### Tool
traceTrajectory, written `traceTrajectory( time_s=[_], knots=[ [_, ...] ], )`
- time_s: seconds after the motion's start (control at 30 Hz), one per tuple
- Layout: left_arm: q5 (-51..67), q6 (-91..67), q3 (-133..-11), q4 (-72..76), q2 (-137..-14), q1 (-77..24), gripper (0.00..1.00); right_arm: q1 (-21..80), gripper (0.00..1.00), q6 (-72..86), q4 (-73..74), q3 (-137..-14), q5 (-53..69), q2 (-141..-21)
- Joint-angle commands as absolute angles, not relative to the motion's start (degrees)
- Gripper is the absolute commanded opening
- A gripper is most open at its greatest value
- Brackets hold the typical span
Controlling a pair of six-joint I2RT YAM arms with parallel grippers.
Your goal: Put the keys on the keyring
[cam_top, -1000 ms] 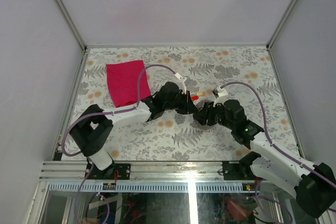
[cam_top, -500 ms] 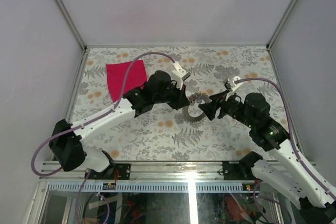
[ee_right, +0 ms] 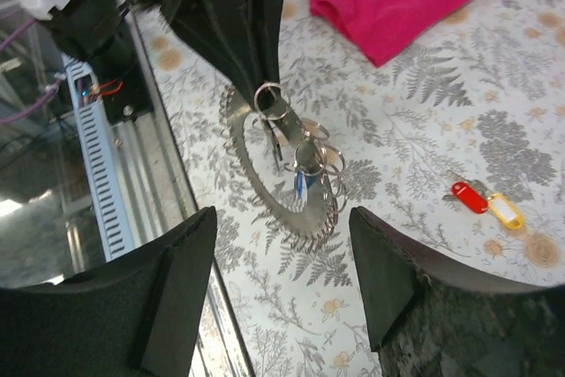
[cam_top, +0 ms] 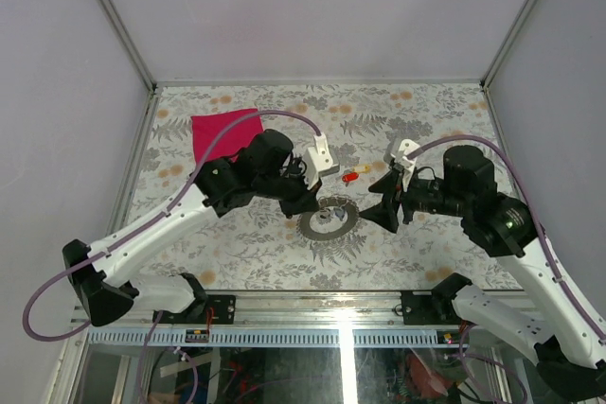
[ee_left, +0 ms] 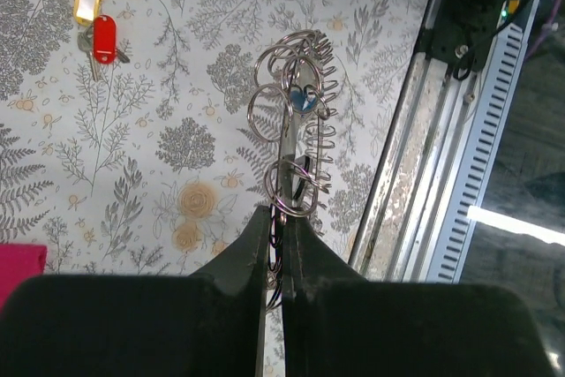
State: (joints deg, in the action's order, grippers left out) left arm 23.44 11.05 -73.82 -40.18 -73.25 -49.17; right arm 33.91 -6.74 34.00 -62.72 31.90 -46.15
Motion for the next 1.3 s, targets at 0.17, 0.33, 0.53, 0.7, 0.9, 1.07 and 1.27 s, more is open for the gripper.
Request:
traceTrajectory(
  time_s=[0.17,0.33,0.53,0.7,0.9,1.07,1.27],
  knots=[
    [27.23,15.46,-78.21,-45.16,-70.18,-50.20,0.00,33.85,0.64,-10.15,37.42,-65.71,43.47,-50.81],
    [28.88,16.25,-79.28,-46.23,-69.35,-50.33,0.00,33.89,0.60,-10.85,38.03,-65.36,45.38,-53.58],
    [31.05,16.35,-80.16,-46.90,-68.27,-50.36,0.00,33.84,0.57,-11.58,37.47,-64.10,44.93,-54.59],
    [32.68,16.38,-81.01,-47.47,-68.28,-50.38,0.00,33.84,0.53,-11.67,35.84,-63.05,45.44,-55.17],
    [33.20,16.32,-81.63,-47.72,-68.65,-50.43,0.00,33.84,0.45,-11.69,34.49,-62.38,48.42,-57.17],
    [33.83,16.27,-81.91,-47.87,-68.69,-50.45,0.00,33.84,0.34,-11.65,33.82,-62.02,50.27,-58.34],
    [34.11,16.51,-82.72,-47.83,-68.42,-50.46,0.00,33.84,0.27,-10.55,31.83,-61.27,52.51,-58.54]
  ],
)
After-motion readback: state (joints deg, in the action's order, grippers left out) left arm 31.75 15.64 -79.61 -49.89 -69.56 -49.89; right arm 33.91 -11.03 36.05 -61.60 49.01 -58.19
